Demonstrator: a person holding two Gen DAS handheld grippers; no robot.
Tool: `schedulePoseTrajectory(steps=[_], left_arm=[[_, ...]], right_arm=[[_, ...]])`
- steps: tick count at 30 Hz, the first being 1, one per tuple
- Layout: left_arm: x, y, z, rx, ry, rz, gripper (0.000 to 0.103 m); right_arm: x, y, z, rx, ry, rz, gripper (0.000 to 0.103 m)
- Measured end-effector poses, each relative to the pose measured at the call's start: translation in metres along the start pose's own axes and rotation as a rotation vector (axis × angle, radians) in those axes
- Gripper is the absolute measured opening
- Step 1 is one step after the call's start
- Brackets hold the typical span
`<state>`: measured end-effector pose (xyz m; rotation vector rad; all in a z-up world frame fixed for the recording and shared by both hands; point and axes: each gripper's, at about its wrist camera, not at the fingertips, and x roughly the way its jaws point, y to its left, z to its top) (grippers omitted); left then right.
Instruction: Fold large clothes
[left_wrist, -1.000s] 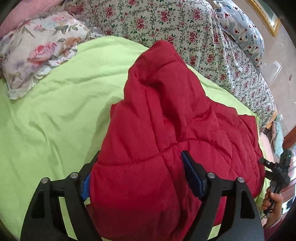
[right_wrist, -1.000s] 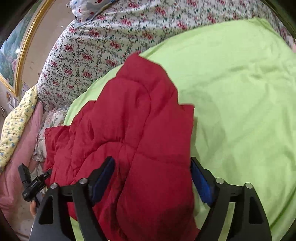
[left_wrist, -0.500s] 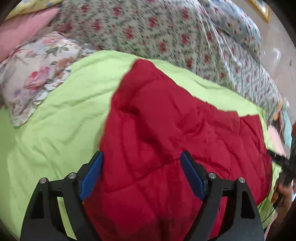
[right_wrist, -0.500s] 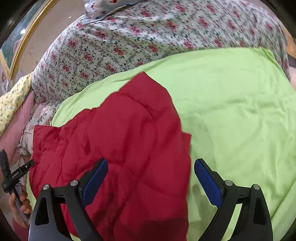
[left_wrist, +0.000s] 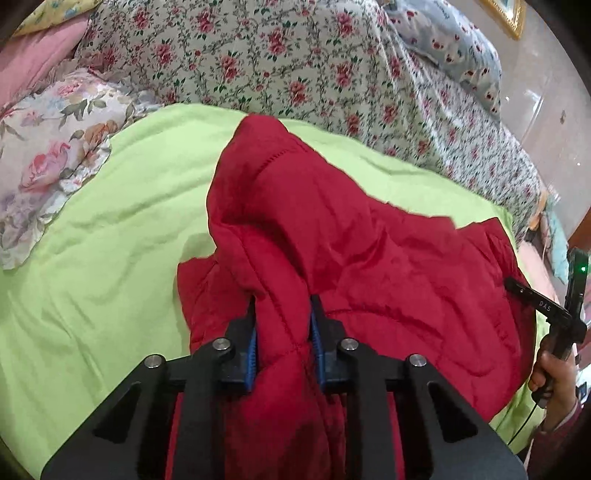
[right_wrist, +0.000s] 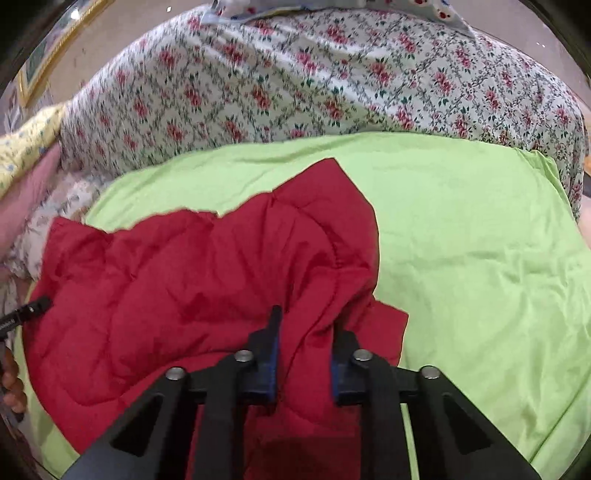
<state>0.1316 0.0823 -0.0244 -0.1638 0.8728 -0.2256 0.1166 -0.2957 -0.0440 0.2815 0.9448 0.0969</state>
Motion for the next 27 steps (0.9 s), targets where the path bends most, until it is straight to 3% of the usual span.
schedulePoseTrajectory(steps=[8,18,27], left_arm=[[0.014,-0.003,0.025,-0.023,-0.038,-0.004,0.018],[0.052,0.014,0.038,-0.123,0.039,-0.086,0.018],[0.072,0.013,0.038,-0.120,0.071,-0.069,0.018]], right_arm=[[-0.005,-0.012,0.023,0.062,-0.064,0.003,0.012],[0.031,-0.033,0.032,0.174,0.005,0.059,0.012],[0.060,-0.040,0.030,0.187,0.056,0.025,0.012]])
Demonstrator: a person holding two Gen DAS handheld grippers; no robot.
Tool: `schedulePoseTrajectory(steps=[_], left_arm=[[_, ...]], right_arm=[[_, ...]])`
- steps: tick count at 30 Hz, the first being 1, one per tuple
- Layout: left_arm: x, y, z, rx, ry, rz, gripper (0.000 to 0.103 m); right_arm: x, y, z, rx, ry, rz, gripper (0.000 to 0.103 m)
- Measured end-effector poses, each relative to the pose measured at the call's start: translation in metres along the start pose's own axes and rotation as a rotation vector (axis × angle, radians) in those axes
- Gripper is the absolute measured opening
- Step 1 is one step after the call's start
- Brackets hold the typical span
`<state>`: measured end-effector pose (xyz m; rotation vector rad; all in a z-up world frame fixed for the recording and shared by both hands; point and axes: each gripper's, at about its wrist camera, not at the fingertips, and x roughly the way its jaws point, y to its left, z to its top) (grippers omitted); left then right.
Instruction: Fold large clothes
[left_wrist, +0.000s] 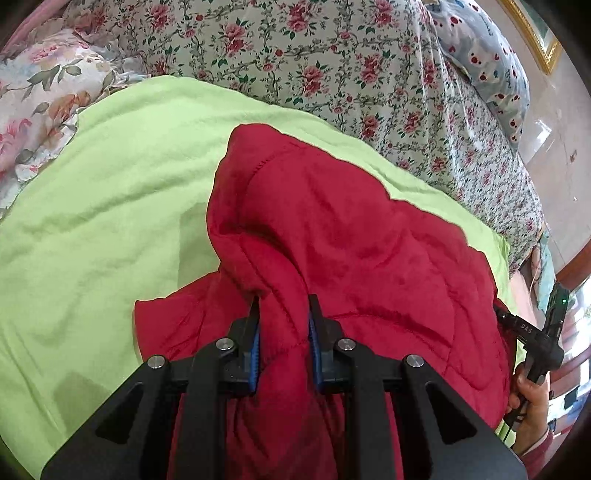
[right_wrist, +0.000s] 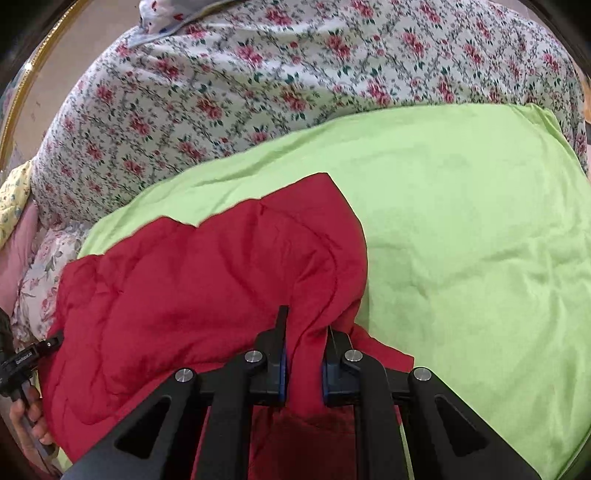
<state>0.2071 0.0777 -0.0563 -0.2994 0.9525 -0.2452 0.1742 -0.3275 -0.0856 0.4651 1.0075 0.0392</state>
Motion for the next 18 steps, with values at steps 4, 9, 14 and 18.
schedulePoseTrajectory(steps=[4,9,14,18], left_arm=[[0.003,0.001,0.001,-0.003,0.005,0.011,0.018],[-0.001,-0.003,0.000,0.011,-0.006,0.039,0.021],[-0.014,-0.004,-0.003,0.007,-0.031,0.047,0.040],[-0.027,-0.006,-0.005,0.009,-0.062,0.054,0.050]], right_arm=[[0.002,-0.002,0.002,0.011,0.007,-0.001,0.012],[0.003,-0.002,0.003,0.010,0.012,-0.015,0.013],[0.003,-0.002,0.003,0.009,0.015,-0.030,0.015],[0.006,-0.001,0.002,0.001,0.014,-0.049,0.016]])
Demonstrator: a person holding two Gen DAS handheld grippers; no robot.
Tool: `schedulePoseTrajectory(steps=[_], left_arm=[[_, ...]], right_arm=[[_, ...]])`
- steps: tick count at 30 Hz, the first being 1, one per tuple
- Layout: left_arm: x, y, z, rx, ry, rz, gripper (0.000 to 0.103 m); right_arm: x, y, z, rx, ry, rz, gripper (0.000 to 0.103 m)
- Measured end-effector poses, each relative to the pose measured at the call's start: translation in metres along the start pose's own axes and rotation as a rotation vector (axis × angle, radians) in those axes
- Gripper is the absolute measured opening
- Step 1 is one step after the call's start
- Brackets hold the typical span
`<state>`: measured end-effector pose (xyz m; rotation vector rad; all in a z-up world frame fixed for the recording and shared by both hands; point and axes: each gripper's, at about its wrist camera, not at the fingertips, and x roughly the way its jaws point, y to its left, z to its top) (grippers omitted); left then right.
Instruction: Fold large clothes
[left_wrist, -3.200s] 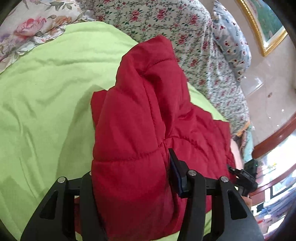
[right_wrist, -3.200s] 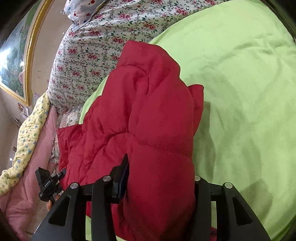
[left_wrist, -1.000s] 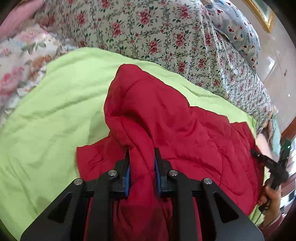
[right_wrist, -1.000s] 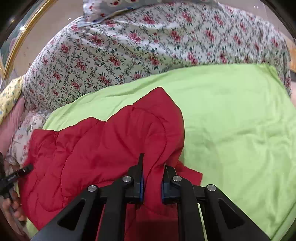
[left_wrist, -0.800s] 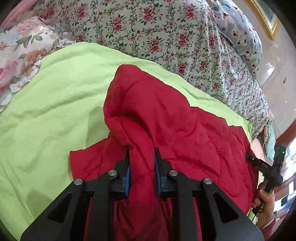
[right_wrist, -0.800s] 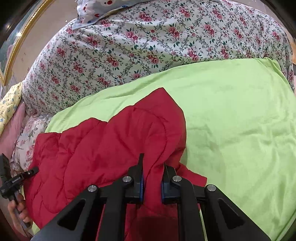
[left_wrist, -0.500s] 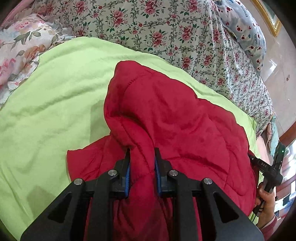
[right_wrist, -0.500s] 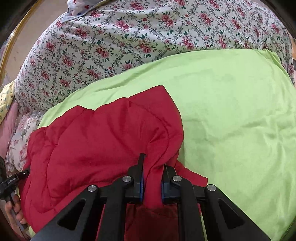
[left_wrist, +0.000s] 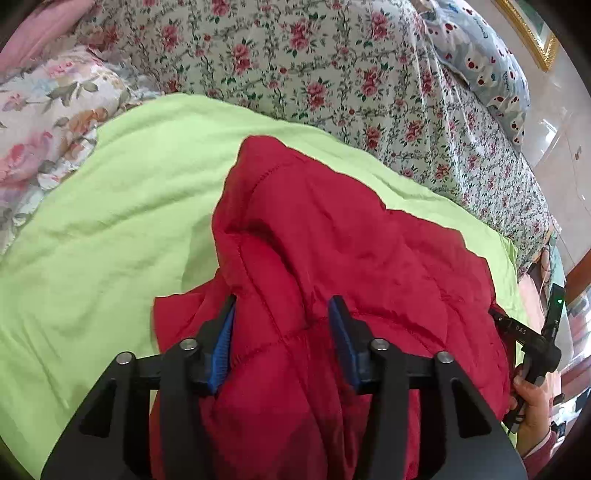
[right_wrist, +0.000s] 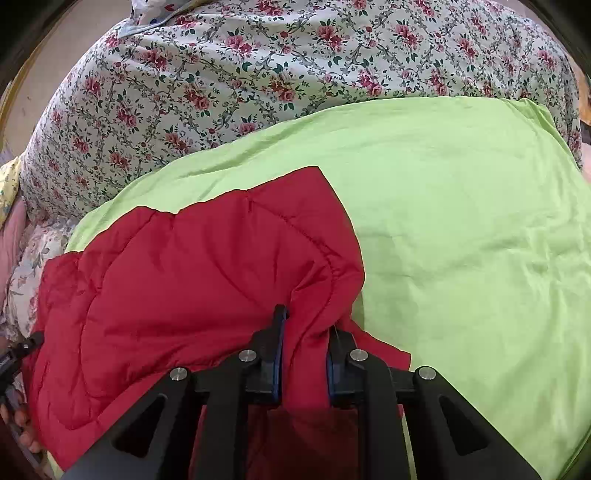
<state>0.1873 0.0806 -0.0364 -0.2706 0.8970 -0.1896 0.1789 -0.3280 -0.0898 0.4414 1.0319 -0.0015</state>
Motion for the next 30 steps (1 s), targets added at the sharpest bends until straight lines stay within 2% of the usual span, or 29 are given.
schedulePoseTrajectory(steps=[6,9,12,14,16,17,24,28,30], left_arm=[[-0.025,-0.003,-0.005,0.015,-0.043,0.013,0.050],[-0.038,-0.008,-0.012,0.033,-0.057,0.012,0.051],[-0.048,-0.014,-0.021,0.058,-0.062,0.001,0.051],[-0.054,-0.019,-0.026,0.073,-0.062,-0.013,0.053],[-0.059,-0.027,-0.032,0.098,-0.067,-0.005,0.053],[-0.062,-0.030,-0.035,0.111,-0.069,-0.004,0.053],[-0.071,-0.043,-0.050,0.139,-0.059,-0.037,0.053],[-0.070,-0.052,-0.062,0.149,-0.034,-0.058,0.053],[-0.070,-0.058,-0.069,0.158,-0.025,-0.058,0.057]], right_arm=[[0.003,-0.006,-0.003,0.016,0.002,-0.001,0.020],[0.002,-0.008,-0.003,0.029,0.003,0.006,0.027],[-0.003,-0.009,-0.004,0.044,-0.003,0.003,0.038],[-0.010,-0.007,-0.006,0.042,-0.017,-0.008,0.054],[-0.018,-0.005,-0.007,0.034,-0.039,-0.006,0.067],[-0.026,-0.003,-0.008,0.025,-0.061,0.000,0.070],[-0.072,0.008,-0.023,-0.001,-0.146,0.029,0.070],[-0.092,0.020,-0.039,-0.027,-0.150,0.081,0.073],[-0.102,0.033,-0.052,-0.062,-0.145,0.104,0.074]])
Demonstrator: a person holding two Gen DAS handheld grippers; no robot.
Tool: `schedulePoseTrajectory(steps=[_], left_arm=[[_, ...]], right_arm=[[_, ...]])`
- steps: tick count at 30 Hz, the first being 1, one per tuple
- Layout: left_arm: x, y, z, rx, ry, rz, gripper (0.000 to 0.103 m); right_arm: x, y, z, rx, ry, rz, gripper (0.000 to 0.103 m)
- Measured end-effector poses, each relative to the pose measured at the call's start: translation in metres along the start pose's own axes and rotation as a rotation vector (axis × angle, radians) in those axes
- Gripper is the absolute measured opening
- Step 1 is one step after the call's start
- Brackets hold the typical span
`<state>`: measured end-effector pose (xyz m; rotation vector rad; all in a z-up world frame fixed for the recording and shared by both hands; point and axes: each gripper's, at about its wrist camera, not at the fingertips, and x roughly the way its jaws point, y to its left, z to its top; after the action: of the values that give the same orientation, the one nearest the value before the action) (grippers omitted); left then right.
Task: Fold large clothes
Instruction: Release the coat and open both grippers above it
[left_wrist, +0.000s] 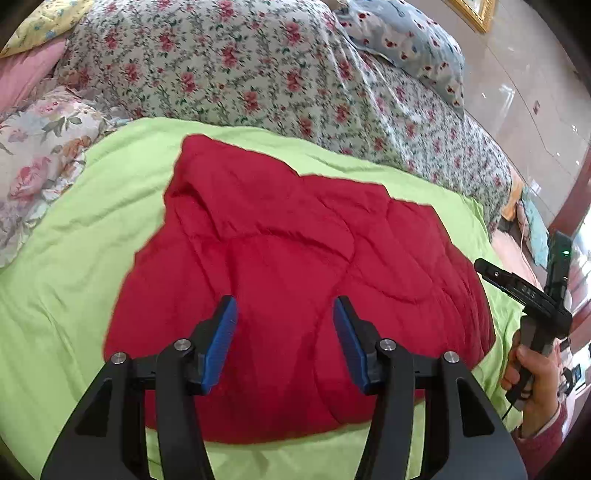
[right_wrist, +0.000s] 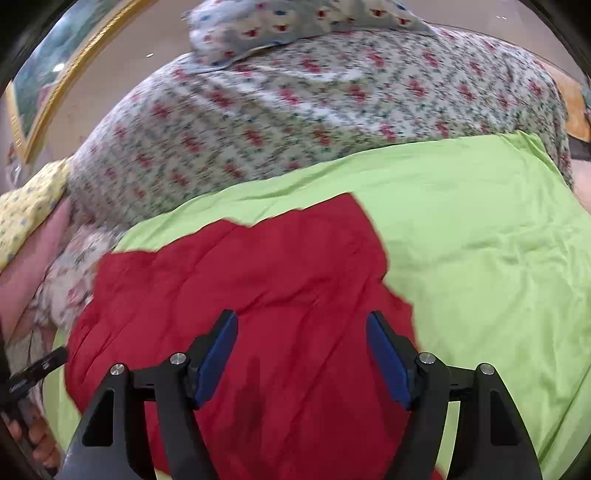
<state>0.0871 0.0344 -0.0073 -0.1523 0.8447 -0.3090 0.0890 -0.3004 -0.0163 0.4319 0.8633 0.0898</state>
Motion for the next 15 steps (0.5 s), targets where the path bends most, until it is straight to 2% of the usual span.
schedulePoseTrajectory(steps=[2,9,12,14,15], left_arm=[[-0.001,-0.008,-0.007,0.017,0.000,0.007,0.063],[0.000,-0.031,-0.022,0.079,0.020,0.019,0.063],[0.003,-0.039,-0.029,0.103,0.034,0.024,0.063],[0.007,-0.044,-0.033,0.125,0.046,0.046,0.072],[0.010,-0.046,-0.034,0.135,0.051,0.063,0.072]], right_arm=[[-0.007,0.012,-0.007,-0.034,0.012,0.016,0.075],[-0.017,0.067,-0.044,-0.202,0.069,0.065,0.076],[-0.006,0.076,-0.056,-0.248,0.098,0.029,0.076],[0.003,0.075,-0.060,-0.265,0.117,-0.006,0.075],[0.006,0.075,-0.061,-0.269,0.120,-0.022,0.075]])
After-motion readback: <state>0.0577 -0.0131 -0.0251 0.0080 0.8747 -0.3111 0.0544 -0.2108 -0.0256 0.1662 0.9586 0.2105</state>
